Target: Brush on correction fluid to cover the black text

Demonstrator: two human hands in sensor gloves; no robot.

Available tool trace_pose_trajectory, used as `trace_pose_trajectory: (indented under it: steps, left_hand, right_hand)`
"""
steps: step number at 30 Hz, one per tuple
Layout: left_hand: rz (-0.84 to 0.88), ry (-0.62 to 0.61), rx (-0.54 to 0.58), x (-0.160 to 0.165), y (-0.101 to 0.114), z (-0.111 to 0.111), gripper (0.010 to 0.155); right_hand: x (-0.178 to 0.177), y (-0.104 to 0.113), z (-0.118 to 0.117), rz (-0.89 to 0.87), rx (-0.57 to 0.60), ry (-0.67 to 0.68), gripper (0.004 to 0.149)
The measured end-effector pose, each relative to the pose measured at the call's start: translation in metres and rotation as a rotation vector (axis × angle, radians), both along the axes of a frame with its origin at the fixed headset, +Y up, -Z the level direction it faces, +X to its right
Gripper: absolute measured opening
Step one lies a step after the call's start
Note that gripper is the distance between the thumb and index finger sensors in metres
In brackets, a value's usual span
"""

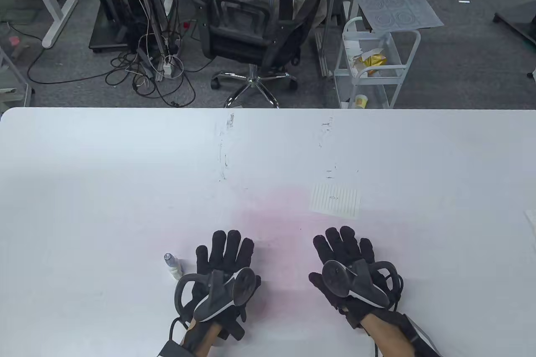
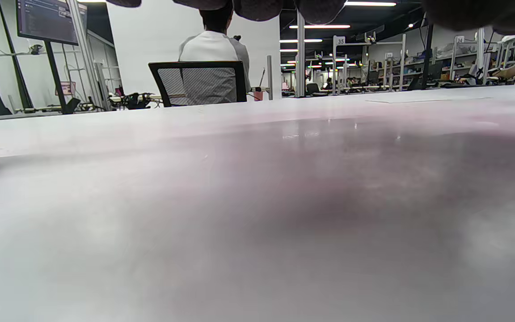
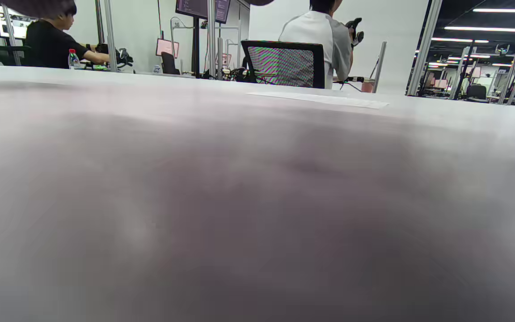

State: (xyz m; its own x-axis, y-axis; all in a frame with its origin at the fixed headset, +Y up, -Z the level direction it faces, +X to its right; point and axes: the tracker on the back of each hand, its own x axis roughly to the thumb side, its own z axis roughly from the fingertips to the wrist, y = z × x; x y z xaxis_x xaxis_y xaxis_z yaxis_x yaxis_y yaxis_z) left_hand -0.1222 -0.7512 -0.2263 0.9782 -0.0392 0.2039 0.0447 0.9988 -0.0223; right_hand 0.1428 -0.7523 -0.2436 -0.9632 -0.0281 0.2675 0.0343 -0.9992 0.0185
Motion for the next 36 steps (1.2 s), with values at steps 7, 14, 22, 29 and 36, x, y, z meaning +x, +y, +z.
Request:
trace_pose_trajectory:
  steps: [7, 14, 22, 29, 36]
  left_hand:
    - [0.003, 0.002, 0.002, -0.0005, 0.0006, 0.0002, 0.079]
    - [0.01, 0.003, 0.003, -0.0013, 0.0007, -0.0003, 0.079]
    - [0.01, 0.008, 0.004, -0.0025, 0.001, -0.0002, 0.079]
    - [0.011, 0.007, 0.004, -0.0028, 0.0011, -0.0003, 0.079]
    - [0.013, 0.007, 0.004, -0.0031, 0.0011, -0.0006, 0.079]
  right_hand:
    - [-0.0003, -0.0001, 0.0, 0.0, -0.003, -0.001, 0.08]
    - [-0.0003, -0.0006, -0.0003, -0.005, -0.011, -0.002, 0.079]
    - [0.0004, -0.0008, -0.0003, -0.008, -0.013, -0.003, 0.079]
    - [0.0007, -0.0009, -0.0003, -0.008, -0.013, -0.003, 0.079]
    - [0.0007, -0.0009, -0.0003, -0.008, -0.013, -0.003, 0.079]
